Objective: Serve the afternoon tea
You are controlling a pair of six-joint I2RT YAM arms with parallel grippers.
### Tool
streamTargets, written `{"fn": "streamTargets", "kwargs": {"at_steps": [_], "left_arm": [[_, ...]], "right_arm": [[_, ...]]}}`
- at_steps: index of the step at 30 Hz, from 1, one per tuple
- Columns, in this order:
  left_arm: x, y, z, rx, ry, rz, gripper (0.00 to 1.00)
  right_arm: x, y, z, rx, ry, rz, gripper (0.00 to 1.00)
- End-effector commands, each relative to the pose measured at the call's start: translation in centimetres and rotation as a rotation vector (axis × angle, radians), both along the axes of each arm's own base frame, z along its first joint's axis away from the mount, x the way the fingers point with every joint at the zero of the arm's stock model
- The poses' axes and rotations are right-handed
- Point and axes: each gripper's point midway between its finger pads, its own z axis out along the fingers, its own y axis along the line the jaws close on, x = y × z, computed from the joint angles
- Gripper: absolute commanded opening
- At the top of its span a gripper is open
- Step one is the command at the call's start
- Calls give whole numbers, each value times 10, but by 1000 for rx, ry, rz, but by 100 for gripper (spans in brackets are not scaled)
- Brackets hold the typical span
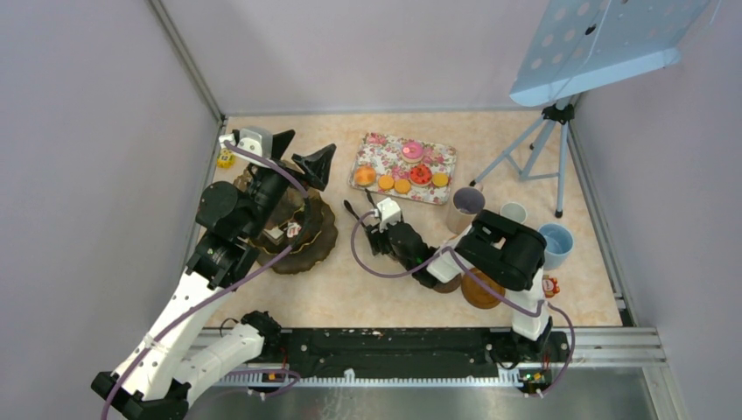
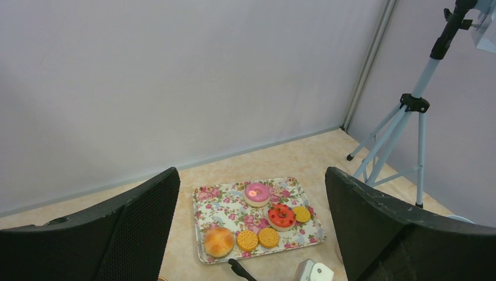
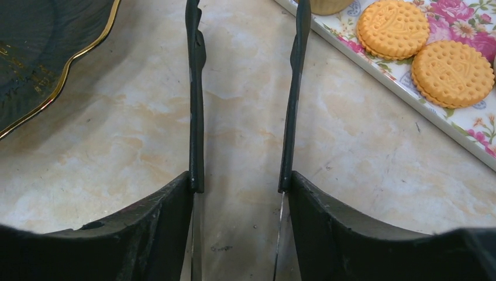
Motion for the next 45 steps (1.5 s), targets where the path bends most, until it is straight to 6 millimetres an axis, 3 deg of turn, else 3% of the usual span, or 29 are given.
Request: {"fn": "streamTargets", "kwargs": {"at_steps": [1,7,11,17,22,27,30,38,45], "left_arm": [[-4,0,10,-28,-34,-12,99],[-3,0,9,-27,-33,-12,99],[-4,-1,10,-29,-34,-16,99],[-4,-1,10,-28,-35,-19,99],[-4,-2,10,-28,-33,-22,99],[-5,0,12,-32,-39,-17,99],[-7,1,13,-35,-43,-19,99],[-8,3,15,-36,-48,-13,99],[-10,6,18,-40,-58,-2,99]], "right_arm": [[-12,-16,-31,-92,86,6,56],[-23,-16,10,9,119,10,43],[-28,-23,41,62,157,-10,41],[-36,-37,72,115,305,-26,41],[-27,-55,95,128,445,-76,41],[-8,-74,125,106,478,-145,43],[13,-79,133,122,525,-160,44],[50,-51,145,180,670,-50,52],[74,-47,132,204,711,-36,54]]}}
